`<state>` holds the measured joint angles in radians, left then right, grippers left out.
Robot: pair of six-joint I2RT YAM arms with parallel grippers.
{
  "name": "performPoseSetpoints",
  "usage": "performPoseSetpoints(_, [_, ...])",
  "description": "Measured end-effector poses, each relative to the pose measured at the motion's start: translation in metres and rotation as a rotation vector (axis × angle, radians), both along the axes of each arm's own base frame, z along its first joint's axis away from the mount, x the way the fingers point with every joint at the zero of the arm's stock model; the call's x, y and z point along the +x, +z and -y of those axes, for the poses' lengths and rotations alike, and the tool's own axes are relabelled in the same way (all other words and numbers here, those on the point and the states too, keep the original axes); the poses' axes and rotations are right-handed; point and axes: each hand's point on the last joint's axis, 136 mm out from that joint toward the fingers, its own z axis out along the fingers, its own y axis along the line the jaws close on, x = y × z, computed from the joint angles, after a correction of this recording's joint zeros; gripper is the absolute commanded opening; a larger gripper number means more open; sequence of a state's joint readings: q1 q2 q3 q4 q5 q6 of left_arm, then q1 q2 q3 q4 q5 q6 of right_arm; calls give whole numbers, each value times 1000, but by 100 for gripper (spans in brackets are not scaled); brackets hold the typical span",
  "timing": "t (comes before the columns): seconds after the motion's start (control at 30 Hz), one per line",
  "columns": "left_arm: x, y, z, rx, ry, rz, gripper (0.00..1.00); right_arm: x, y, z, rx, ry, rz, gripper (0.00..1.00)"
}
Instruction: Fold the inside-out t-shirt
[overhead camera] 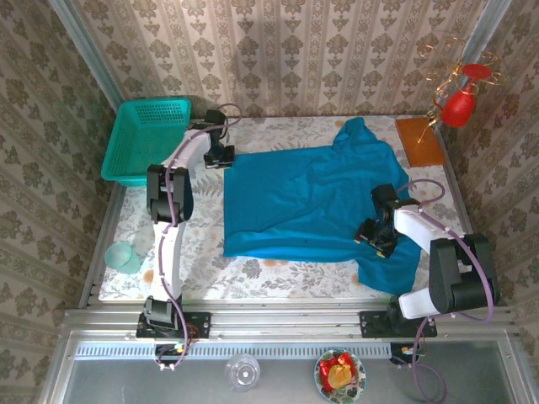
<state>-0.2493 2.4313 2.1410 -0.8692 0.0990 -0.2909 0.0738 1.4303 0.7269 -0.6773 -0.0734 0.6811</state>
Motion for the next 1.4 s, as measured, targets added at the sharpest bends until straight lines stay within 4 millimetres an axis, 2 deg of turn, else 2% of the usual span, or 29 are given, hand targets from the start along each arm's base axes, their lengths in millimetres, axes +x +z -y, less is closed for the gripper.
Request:
performPoseSetpoints(0.23, [5,26,1,-13,0,48,0,1,-1,1,-6,-1,2,66])
performPoseSetpoints(0.5, [10,33,-6,-18,15,65,0,1,-2,2,-11,-2,2,66])
performPoseSetpoints(0.73, [42,72,-24,-44,56,178,0,0,-3,2,-14,-5,2,66])
performPoseSetpoints(0.83, [58,80,-30,-53,71,221,0,0,-3,3,-14,-5,2,66])
performPoseSetpoints(0.97, [73,59,-35,-58,83,213,0,0,-4,3,-14,-5,1,66])
performPoseSetpoints(1.17, [73,-8,-37,-61,95,109,0,0,-2,0,-2,3,5,66])
performPoseSetpoints(1.27, [79,2,-35,-88,101,133,12,1,3,-6,35,32,26,67])
performPoseSetpoints(1.33, [81,4,-33,-100,103,141,20,4,13,-10,57,52,62,67])
performPoseSetpoints(1.4, [81,5,-31,-107,98,141,24,10,26,-14,76,69,106,67])
